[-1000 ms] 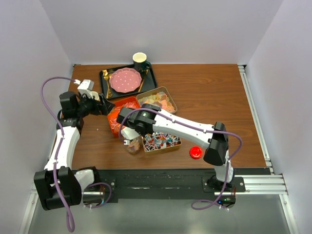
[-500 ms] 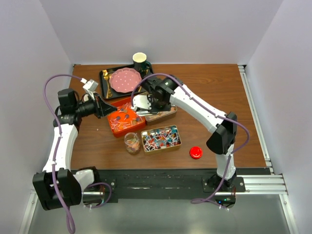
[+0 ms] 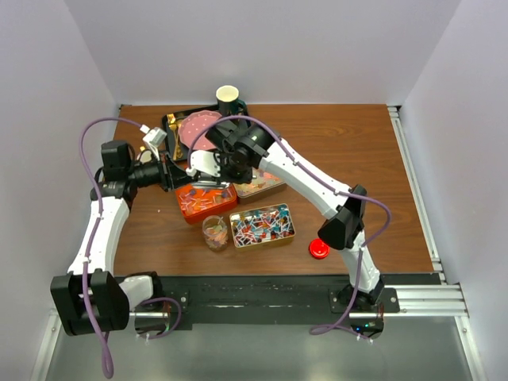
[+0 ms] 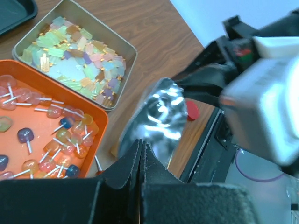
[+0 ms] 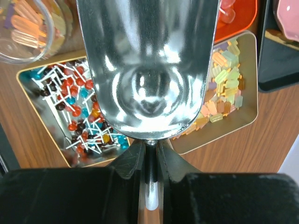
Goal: Pack the candies
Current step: Scoop the fake candies from the storage box.
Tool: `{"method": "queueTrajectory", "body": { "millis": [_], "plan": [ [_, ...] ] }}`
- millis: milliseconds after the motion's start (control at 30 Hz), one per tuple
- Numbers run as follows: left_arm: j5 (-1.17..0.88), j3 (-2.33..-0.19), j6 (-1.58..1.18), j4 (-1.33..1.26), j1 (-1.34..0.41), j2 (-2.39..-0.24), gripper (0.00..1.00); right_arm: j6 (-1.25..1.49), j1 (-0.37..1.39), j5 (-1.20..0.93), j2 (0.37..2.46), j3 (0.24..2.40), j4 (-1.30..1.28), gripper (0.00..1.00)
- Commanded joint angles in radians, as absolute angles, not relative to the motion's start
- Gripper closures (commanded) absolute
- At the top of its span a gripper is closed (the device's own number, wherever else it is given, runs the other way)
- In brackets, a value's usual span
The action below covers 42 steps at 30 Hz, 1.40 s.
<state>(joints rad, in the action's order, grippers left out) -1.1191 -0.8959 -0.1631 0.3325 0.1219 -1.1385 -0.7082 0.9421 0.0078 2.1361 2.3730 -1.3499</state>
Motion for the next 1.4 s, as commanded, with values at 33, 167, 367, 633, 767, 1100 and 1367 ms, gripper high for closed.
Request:
{"method": "queueTrajectory", "body": {
  "millis": [33, 167, 367, 633, 767, 1100, 1367],
  "plan": [
    [-1.055, -0.824, -0.215, 0.256, 0.118, -1.117, 1.00, -0.695, 0.971, -0.044, 1.984, 2.320, -1.350, 1.00],
    [-1.035, -0.793, -0.204, 0.262, 0.118, -1.109, 1.00, -0.721, 0.971, -0.098, 1.870, 2.240, -1.313, 1.00],
    [-1.020, -0.802, -0.164, 0.297, 0.117, -1.095, 0.69, -0.770, 0.942, -0.049, 1.757, 2.070, -1.319, 1.00],
    [-0.951, -0.847, -0.005, 0.460, 0.114, -1.019, 0.00, -0.977, 0.824, 0.067, 1.654, 1.784, -1.417, 1.00],
    [-0.960, -0.934, 0.211, 0.636, 0.114, -1.034, 0.00, -1.041, 0.816, 0.155, 1.655, 1.715, -1.449, 1.00],
    [-0.885, -0.931, 1.212, 1.112, 0.115, -1.000, 0.00, -1.097, 0.824, 0.337, 1.752, 1.741, -1.585, 1.00],
    [-0.920, -0.743, 1.204, 0.979, 0.107, -1.028, 0.00, -1.095, 0.853, 0.492, 1.781, 1.678, -1.586, 1.00]
  ]
}}
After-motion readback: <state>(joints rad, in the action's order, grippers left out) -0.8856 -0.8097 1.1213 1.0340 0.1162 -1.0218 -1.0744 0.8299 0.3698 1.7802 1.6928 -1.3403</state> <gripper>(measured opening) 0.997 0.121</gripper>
